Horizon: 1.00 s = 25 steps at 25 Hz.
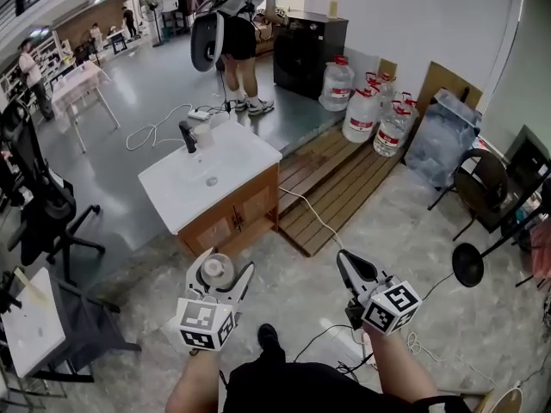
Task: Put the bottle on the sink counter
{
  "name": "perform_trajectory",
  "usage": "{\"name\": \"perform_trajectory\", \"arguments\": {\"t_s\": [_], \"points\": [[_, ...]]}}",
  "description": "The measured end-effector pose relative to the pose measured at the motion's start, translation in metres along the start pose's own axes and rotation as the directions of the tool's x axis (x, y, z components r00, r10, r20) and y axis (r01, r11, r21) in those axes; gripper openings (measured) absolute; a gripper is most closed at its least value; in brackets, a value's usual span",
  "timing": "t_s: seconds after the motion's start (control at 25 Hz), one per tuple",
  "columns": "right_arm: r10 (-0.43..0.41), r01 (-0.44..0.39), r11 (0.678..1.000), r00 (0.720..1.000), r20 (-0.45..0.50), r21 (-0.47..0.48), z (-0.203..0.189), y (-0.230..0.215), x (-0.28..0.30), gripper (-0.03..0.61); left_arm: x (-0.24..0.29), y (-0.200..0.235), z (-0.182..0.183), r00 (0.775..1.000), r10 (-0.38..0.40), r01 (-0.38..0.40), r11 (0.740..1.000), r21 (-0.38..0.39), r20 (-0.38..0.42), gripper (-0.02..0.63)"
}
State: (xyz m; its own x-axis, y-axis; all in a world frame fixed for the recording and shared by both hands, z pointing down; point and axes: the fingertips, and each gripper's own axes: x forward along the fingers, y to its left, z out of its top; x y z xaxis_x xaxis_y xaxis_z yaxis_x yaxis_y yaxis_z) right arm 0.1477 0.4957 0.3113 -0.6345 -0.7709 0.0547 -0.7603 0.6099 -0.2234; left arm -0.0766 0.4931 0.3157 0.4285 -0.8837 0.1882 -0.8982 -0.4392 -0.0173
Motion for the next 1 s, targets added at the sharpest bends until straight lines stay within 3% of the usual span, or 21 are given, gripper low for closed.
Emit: {"name": "perform_trajectory", "arguments": {"t_s": [0.44,1.0], "points": [[0.0,0.0,1.0,0.999,-0.036,-0.008,0.015,-0.017,0.122,0.014,0.067,0.095,0.016,1.0,-0.009,0.009,1.0,-0.004,0.017,0.342],[0.021,-0.022,0.999,0.999,-0.031,-0.037,0.033,-0.013,0.187,0.014,0.088,0.154,0.017,1.0,0.012,-0.012,1.0,-0.022,0.027,0.342]]}}
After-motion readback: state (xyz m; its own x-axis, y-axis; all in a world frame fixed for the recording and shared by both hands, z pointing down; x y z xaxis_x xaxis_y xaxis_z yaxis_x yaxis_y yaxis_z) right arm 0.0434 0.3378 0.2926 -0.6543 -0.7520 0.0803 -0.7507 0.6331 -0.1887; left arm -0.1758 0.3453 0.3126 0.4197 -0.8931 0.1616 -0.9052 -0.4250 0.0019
